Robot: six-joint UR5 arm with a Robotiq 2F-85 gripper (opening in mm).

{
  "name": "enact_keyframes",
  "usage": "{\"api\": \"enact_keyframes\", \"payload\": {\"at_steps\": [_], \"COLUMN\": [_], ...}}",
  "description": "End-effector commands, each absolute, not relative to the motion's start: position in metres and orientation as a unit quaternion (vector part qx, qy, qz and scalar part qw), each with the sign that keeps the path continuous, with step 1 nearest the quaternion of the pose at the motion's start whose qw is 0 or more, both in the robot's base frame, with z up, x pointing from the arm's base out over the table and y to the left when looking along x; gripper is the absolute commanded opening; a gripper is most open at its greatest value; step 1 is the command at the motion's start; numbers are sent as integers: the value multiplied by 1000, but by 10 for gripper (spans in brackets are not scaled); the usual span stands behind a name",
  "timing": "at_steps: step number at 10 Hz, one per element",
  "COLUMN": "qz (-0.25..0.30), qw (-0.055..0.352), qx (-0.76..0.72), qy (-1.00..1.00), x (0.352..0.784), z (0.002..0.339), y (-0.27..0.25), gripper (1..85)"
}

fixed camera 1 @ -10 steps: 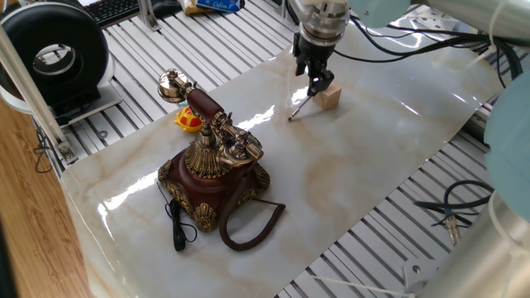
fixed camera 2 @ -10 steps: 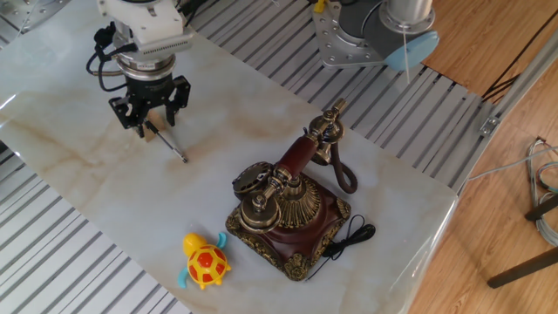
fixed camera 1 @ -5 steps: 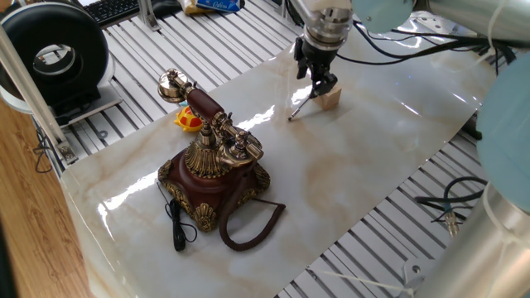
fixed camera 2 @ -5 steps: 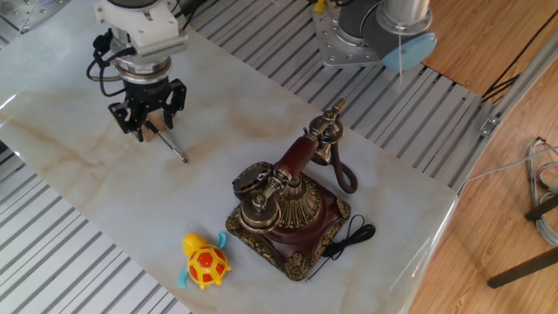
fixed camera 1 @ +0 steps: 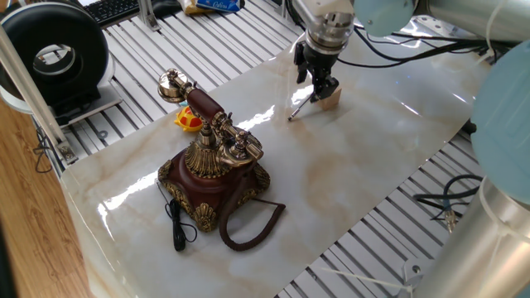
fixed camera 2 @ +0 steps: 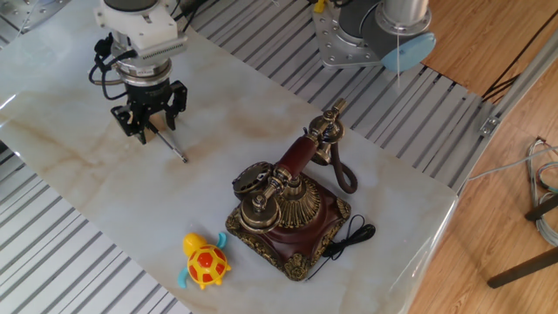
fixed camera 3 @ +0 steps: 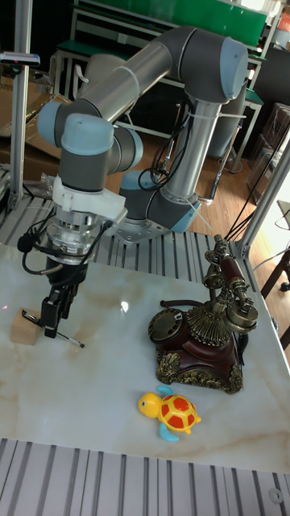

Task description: Dial a number on an old rotary phone

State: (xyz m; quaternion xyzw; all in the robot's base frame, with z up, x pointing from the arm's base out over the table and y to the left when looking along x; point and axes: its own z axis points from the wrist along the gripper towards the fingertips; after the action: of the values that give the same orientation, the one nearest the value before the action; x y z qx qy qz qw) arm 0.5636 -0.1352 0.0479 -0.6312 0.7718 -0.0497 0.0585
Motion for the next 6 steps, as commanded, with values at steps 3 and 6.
{"api": "enact_keyframes", "payload": {"at_steps": [3,6], "qz": [-48,-49], "qw": [59,60], "qx": [-654,-664], "qy": [753,744], "x": [562,554], "z": [37,28], "y": [-134,-140], "gripper": [593,593]}}
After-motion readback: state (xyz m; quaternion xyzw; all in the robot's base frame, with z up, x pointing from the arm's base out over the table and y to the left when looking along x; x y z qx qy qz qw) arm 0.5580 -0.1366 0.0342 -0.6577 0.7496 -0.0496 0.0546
